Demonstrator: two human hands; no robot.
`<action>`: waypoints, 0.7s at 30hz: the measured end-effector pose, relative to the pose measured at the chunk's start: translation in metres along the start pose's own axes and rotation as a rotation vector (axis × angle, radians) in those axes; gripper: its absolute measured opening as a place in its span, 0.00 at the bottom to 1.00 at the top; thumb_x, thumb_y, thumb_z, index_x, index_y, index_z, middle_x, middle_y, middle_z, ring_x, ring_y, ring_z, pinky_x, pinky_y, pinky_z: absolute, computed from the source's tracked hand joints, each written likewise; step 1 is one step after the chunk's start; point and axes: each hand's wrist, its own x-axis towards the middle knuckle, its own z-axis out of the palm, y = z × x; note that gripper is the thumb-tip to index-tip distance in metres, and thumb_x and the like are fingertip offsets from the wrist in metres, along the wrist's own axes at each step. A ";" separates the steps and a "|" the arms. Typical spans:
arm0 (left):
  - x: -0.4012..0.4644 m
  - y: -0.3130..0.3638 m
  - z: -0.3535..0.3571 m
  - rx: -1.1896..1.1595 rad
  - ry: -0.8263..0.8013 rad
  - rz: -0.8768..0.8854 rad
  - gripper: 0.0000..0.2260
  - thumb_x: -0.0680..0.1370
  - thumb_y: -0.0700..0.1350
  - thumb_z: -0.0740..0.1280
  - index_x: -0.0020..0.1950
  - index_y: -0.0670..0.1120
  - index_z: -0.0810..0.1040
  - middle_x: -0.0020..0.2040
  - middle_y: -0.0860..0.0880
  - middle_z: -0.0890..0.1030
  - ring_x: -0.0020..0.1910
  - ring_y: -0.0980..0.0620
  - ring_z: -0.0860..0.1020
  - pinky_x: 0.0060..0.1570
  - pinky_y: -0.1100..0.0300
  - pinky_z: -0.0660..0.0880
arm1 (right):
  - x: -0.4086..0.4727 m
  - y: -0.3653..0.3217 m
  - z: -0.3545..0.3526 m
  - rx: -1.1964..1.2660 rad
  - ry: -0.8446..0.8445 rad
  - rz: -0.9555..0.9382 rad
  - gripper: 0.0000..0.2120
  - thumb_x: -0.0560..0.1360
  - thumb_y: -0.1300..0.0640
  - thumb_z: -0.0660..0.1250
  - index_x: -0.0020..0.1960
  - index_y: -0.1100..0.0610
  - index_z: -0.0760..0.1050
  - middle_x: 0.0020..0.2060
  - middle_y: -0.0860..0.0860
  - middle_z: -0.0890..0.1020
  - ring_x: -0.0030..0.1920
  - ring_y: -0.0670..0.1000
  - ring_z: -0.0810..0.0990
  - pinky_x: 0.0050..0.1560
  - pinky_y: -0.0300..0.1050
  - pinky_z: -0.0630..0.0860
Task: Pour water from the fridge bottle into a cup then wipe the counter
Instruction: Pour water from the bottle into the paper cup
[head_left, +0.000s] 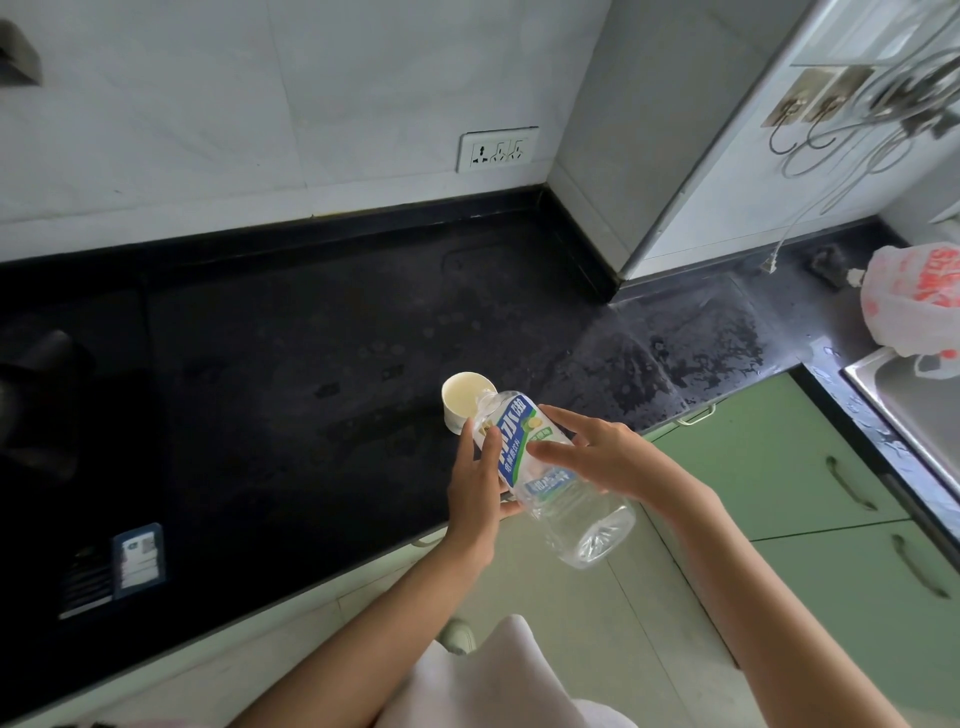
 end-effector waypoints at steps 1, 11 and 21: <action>0.000 0.000 0.000 -0.004 -0.001 -0.002 0.18 0.79 0.60 0.60 0.69 0.64 0.66 0.60 0.51 0.80 0.53 0.48 0.82 0.45 0.43 0.81 | 0.001 0.000 0.000 -0.001 0.000 -0.001 0.23 0.72 0.32 0.60 0.66 0.29 0.63 0.38 0.34 0.76 0.39 0.40 0.78 0.46 0.46 0.80; 0.000 0.000 0.002 -0.037 -0.009 -0.010 0.19 0.80 0.59 0.60 0.70 0.63 0.66 0.59 0.50 0.81 0.52 0.48 0.83 0.44 0.47 0.82 | 0.002 -0.003 -0.004 -0.022 -0.030 0.025 0.25 0.71 0.31 0.59 0.68 0.29 0.61 0.47 0.39 0.78 0.39 0.40 0.78 0.45 0.45 0.80; 0.001 -0.001 0.003 -0.105 -0.001 -0.064 0.20 0.79 0.59 0.61 0.71 0.62 0.65 0.60 0.49 0.81 0.52 0.46 0.83 0.44 0.44 0.82 | 0.009 -0.007 -0.011 -0.059 -0.049 0.063 0.27 0.68 0.29 0.60 0.66 0.28 0.62 0.44 0.38 0.77 0.39 0.42 0.77 0.51 0.49 0.79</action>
